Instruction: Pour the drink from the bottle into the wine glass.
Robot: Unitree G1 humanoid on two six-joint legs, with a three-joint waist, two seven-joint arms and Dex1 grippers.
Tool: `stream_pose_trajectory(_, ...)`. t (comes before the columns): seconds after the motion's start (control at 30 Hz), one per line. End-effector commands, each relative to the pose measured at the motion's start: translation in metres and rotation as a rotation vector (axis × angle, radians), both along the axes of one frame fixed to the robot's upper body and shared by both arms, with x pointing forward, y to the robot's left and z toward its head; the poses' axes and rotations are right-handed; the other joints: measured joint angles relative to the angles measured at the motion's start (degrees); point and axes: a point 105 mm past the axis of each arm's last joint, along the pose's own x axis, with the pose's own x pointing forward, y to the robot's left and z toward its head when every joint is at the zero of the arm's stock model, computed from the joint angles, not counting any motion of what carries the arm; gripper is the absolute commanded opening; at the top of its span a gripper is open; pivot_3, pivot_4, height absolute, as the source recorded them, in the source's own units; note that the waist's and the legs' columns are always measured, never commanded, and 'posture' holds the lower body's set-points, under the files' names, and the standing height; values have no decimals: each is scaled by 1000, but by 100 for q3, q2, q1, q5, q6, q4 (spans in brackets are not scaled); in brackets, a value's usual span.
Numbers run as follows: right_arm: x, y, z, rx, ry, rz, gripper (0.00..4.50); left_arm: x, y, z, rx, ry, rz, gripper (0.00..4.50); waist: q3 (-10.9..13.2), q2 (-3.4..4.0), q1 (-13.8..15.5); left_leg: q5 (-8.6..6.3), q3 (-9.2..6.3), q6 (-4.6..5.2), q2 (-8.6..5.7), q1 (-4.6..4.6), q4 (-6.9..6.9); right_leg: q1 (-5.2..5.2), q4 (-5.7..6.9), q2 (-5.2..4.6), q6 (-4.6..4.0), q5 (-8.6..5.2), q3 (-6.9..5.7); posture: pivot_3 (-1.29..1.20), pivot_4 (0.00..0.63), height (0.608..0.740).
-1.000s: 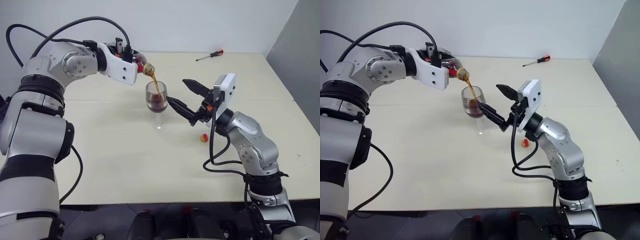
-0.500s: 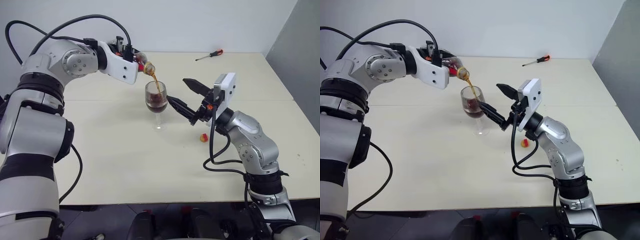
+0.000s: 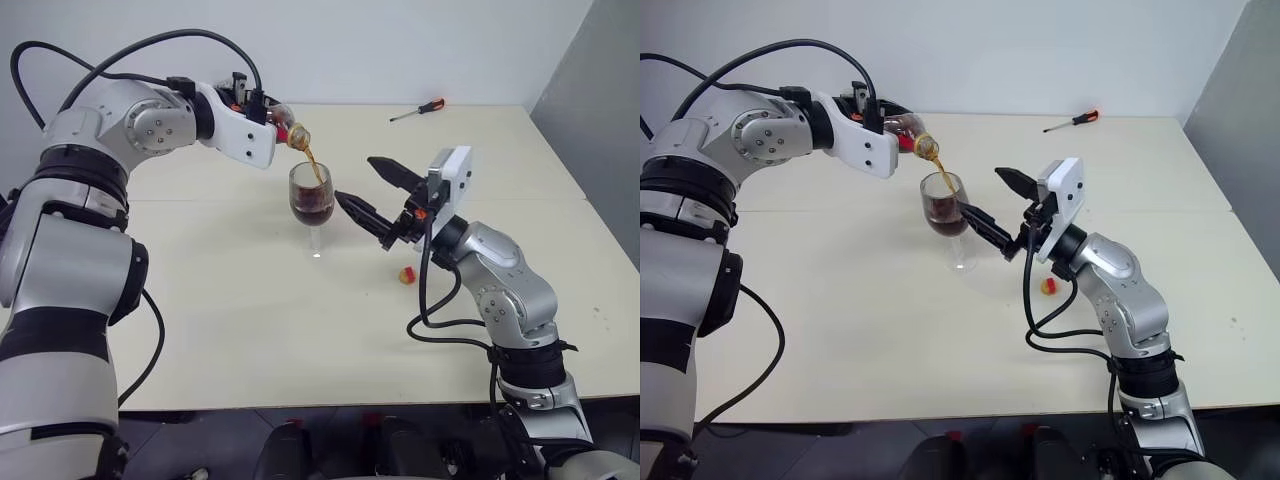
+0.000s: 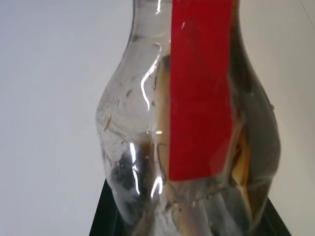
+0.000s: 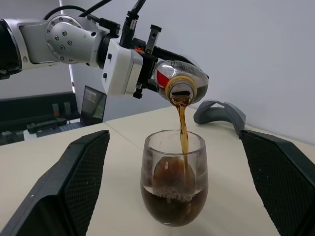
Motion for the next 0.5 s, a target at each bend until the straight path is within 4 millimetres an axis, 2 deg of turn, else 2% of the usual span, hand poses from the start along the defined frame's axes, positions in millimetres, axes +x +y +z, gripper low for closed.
stream_pose_trajectory(0.03,-3,-3,14,18,-64,-8,4500,-4,0,28,-23,-80,-4,1049,0,0,-2,0,0,0,0,0,0,0,0,0,0,0,0,0,150,740)
stream_pose_trajectory(0.33,-4,-3,15,22,-64,-9,4500,-3,-1,26,-95,-48,-5,1049,0,0,-6,0,1,0,1,0,0,0,1,0,0,0,0,0,150,740)
stream_pose_trajectory(0.5,-4,-5,13,15,-59,-18,4500,-2,-1,9,-127,1,-17,1049,0,0,-13,0,2,0,1,2,0,0,2,0,0,0,2,0,150,740)
